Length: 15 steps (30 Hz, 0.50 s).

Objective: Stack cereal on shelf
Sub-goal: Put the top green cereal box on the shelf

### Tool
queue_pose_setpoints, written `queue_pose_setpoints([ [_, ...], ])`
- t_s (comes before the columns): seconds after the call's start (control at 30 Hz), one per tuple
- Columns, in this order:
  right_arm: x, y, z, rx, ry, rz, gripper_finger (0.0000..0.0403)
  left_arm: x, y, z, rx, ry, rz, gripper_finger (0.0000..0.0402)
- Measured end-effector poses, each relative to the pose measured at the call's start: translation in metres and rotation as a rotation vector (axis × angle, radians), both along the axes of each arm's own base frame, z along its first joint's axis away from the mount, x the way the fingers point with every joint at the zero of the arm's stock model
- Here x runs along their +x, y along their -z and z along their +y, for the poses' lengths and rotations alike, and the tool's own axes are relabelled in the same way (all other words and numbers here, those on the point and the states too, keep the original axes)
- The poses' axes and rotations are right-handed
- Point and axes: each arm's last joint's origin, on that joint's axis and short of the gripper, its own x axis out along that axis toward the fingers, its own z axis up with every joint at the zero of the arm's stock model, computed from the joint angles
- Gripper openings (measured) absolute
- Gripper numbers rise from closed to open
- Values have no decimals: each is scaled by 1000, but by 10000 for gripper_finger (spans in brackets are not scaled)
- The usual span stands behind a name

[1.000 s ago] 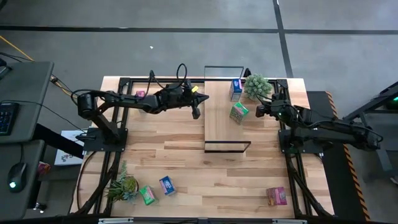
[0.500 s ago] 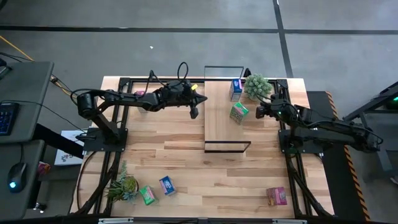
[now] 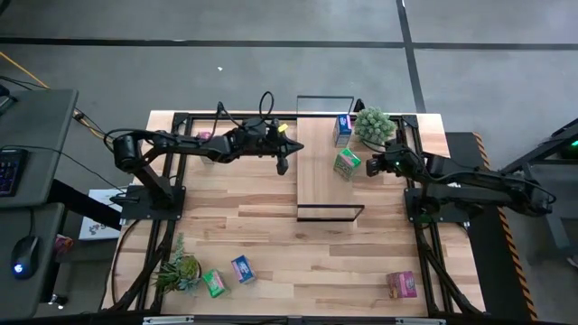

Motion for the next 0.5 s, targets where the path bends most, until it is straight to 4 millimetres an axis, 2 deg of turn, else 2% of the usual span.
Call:
queue_pose_setpoints([
  [0.1,6,1,-1,20,-56,-9,0,9,10,-3,-17,23,-27,0],
  [0.3,12,6,-1,52,-113,13,0,29,46,-8,-112,127,-92,0],
  [0.5,15,4,0,56,-211,-7,0,53,63,-4,-190,174,-86,0],
])
